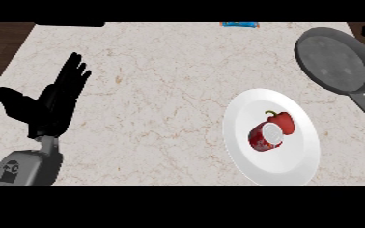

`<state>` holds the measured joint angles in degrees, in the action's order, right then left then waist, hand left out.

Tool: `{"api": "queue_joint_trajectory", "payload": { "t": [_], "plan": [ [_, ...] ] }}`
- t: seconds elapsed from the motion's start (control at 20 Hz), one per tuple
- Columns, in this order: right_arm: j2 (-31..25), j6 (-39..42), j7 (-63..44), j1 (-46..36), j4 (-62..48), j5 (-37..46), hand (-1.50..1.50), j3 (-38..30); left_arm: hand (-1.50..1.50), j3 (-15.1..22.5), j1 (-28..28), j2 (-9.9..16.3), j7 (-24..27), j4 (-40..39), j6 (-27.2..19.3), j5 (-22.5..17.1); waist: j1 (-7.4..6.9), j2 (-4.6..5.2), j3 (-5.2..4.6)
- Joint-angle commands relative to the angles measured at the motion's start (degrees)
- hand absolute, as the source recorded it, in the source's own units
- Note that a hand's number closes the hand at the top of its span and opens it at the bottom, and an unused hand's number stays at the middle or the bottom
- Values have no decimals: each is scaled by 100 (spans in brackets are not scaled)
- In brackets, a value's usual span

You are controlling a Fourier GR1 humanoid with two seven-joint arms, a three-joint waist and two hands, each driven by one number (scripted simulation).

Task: Pick the bell pepper from the plate and place it in the pan

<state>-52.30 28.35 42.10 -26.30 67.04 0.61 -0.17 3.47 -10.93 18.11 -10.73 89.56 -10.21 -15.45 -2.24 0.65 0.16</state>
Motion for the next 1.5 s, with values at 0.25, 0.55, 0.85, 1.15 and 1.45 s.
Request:
{"api": "queue_joint_trajectory", "payload": {
  "t": [0.25, 0.55, 0.85, 1.15, 1.45],
  "plan": [
    [-54, -99, 549, -788, 48, 1628, -150, 1278, 0, 33, -38, -123, -309, 288, -189, 100, 36, -44, -13],
    [-333, 65, 178, -876, 416, 2723, -150, 2435, 0, -62, -111, -126, -132, -134, -78, 118, 89, -33, -23],
    [-564, -200, 727, -509, 584, 3117, -150, 2365, 0, -124, 116, -150, -283, 253, -107, 208, 207, -72, -16],
    [-450, -665, -26, -351, 1319, 3817, -150, 2247, 0, -234, 100, -287, 24, -160, 21, 313, 254, -73, -19],
    [-92, -686, -46, 189, 1715, 4042, -150, 1659, 0, -324, -43, -374, -170, -137, 118, 378, 241, -70, -17]
  ]
}}
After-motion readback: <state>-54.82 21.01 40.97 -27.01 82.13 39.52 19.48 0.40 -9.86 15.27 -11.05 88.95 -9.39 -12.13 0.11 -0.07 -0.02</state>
